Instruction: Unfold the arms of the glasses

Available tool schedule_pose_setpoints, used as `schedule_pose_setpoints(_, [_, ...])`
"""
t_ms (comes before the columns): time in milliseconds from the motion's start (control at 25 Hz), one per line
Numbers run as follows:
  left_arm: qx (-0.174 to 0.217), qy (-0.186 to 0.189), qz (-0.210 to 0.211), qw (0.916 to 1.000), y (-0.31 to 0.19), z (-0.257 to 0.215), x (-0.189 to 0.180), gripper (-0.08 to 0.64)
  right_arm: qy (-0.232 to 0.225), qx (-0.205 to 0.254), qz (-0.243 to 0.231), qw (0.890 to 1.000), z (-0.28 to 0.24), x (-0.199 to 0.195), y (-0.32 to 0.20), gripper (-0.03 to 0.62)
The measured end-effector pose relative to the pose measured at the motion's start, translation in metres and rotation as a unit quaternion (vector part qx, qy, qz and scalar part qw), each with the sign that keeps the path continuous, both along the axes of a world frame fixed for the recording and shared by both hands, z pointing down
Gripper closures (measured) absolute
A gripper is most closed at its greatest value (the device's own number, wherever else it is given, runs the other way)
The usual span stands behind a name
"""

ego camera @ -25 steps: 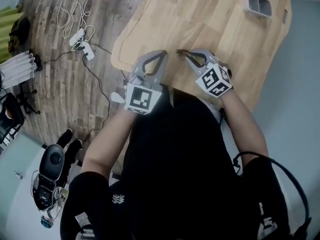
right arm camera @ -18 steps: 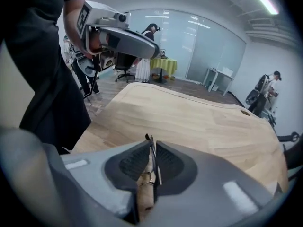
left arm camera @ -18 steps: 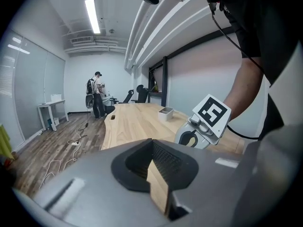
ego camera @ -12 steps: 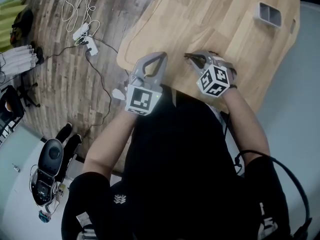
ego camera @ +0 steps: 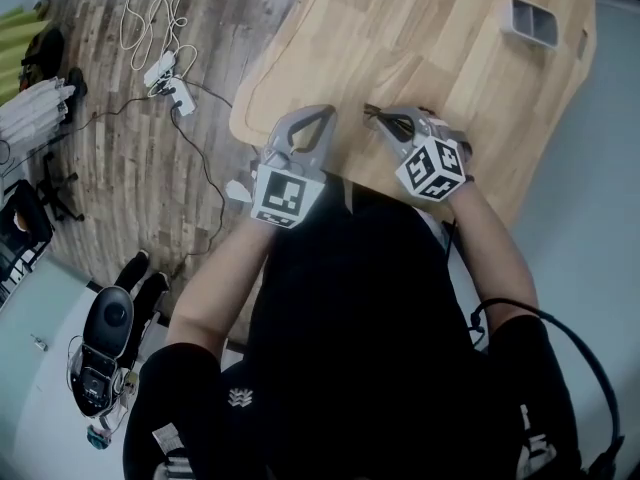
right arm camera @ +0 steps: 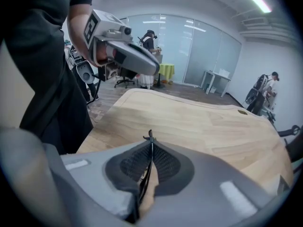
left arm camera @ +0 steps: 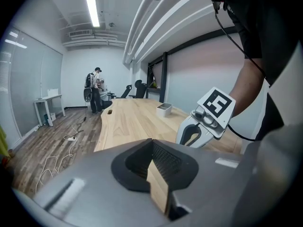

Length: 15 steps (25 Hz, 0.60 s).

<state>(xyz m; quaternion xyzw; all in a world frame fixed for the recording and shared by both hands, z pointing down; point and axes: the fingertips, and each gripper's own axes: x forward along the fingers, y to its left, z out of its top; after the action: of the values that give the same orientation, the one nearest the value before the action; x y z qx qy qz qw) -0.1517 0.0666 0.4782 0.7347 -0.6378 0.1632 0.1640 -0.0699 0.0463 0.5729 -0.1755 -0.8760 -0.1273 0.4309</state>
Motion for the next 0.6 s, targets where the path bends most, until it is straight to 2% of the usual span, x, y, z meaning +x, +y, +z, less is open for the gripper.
schedule_pose_setpoints(120, [0.000, 0.011, 0.021, 0.9997, -0.006, 0.006, 0.012, 0.550, -0.041, -0.012, 0.011, 0.999, -0.016, 0.003, -0.001, 0.577])
schedule_pose_setpoints(240, [-0.010, 0.038, 0.058, 0.9975, -0.015, 0.016, 0.034, 0.484, -0.072, -0.015, 0.021, 0.997, -0.028, 0.008, -0.004, 0.577])
schedule_pose_setpoints(360, [-0.030, 0.076, 0.109, 0.9907, -0.021, 0.031, 0.062, 0.398, -0.092, -0.017, 0.036, 0.995, -0.036, 0.015, -0.007, 0.577])
schedule_pose_setpoints(480, [-0.039, 0.108, 0.149, 0.9821, -0.026, 0.041, 0.083, 0.369, -0.109, -0.010, 0.045, 0.993, -0.042, 0.022, -0.009, 0.577])
schedule_pose_setpoints(600, [-0.048, 0.126, 0.177, 0.9750, -0.031, 0.043, 0.099, 0.354, -0.128, -0.005, 0.057, 0.990, -0.049, 0.028, -0.010, 0.577])
